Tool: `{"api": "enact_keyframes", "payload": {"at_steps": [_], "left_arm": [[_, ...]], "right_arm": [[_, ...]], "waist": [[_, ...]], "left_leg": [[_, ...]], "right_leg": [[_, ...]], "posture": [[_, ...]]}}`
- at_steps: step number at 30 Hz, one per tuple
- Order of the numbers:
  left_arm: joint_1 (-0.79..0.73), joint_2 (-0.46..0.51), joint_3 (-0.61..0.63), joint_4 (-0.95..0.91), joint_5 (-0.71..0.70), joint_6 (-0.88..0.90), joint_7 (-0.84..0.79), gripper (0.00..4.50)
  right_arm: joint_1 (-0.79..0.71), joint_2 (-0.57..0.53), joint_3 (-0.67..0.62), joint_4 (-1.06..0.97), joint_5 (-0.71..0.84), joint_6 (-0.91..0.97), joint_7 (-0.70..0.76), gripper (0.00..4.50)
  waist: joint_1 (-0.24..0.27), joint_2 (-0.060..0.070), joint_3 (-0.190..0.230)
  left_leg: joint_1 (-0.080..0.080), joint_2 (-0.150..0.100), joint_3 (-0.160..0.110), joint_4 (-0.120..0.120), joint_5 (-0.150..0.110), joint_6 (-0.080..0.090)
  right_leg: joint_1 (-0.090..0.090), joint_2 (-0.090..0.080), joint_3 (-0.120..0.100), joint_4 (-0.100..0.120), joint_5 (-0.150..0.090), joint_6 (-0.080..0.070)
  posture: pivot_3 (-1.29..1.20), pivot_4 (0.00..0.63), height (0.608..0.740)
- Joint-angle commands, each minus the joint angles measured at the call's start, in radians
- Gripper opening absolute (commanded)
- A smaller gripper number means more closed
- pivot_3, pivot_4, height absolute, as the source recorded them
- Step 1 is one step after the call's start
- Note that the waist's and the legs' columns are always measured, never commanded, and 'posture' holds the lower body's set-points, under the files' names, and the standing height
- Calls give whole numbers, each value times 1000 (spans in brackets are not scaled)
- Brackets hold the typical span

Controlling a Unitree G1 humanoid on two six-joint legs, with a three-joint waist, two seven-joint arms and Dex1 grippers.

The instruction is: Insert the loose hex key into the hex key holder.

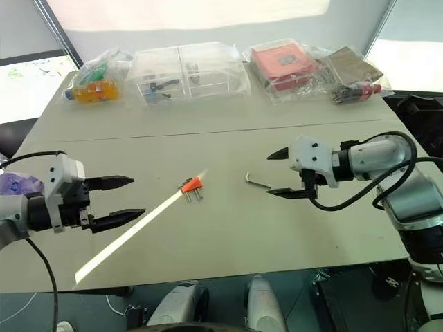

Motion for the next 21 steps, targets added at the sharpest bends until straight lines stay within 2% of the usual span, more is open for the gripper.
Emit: {"api": "enact_keyframes", "payload": {"at_steps": [1,21], "left_arm": [[-15,5,21,-10,-7,-14,-9,4439],[-49,-13,-13,-8,11,-5,34,4439]], "right_arm": [[-58,9,-6,9,3,0,11,4022],[-108,75,30,16,-42,-2,-21,4022]], "waist": [[0,0,0],[2,0,0]], "left_leg": [[0,0,0,0,0,0],[-1,0,-1,0,0,0]], "right_leg": [[0,0,0,0,0,0],[-1,-1,0,-1,0,0]], "posture": [[0,150,740],[0,150,740]]}}
